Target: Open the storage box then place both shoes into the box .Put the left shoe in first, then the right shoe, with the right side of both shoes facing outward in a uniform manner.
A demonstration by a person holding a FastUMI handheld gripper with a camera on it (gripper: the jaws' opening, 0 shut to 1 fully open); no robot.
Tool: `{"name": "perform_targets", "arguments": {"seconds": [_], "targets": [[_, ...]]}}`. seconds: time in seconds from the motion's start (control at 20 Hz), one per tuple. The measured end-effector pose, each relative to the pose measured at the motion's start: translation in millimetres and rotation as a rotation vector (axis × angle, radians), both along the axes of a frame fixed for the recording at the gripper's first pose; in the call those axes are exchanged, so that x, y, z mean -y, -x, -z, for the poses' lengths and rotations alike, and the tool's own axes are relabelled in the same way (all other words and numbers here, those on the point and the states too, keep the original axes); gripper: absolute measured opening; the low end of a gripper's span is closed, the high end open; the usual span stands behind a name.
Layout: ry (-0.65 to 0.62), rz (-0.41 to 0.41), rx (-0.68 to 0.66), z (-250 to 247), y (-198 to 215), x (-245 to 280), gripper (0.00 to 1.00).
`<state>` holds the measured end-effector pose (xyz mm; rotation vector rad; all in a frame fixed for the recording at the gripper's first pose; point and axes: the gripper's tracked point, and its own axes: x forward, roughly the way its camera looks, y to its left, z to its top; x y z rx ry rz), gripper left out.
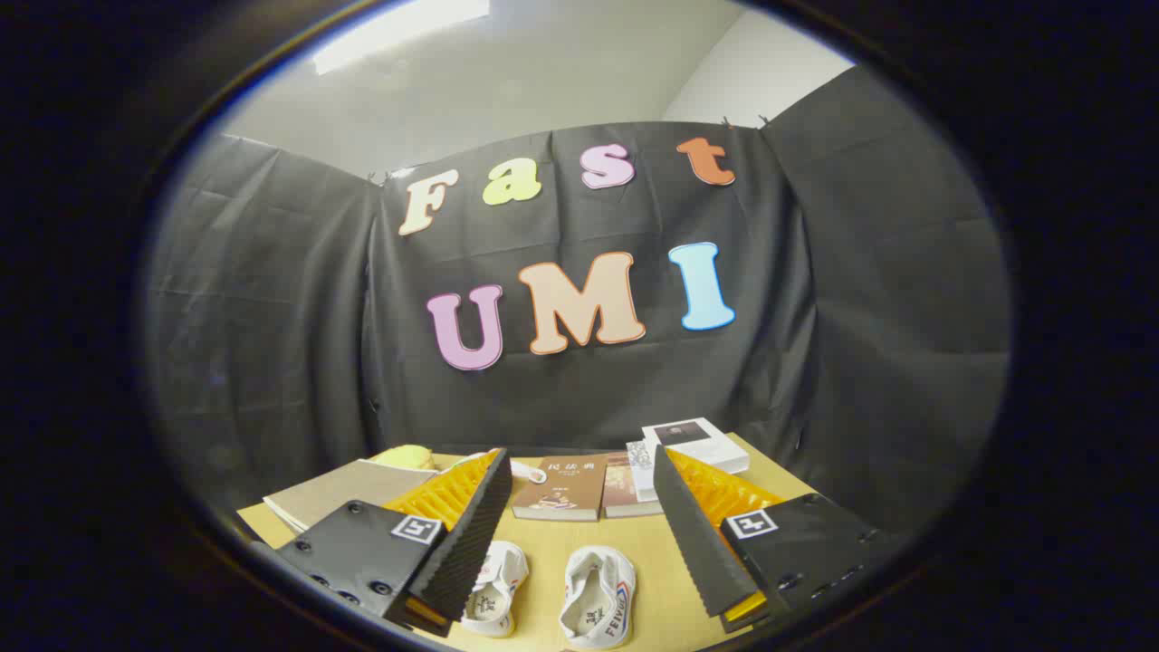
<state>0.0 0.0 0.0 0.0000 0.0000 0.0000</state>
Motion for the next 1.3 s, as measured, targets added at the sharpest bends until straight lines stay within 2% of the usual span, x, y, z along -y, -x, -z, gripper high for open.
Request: {"name": "perform_targets", "arguments": {"seconds": [0.5,1.0,1.3], "targets": [[-0.024,-0.028,-0.023,8.3,-1.5,-9.8,0.98],[-0.041,-0.02,-0.019,7.1,-3.9,-7.1,0.97],[-0.119,-0.063,-0.053,23.6,1.3,-28.3,0.98]]}}
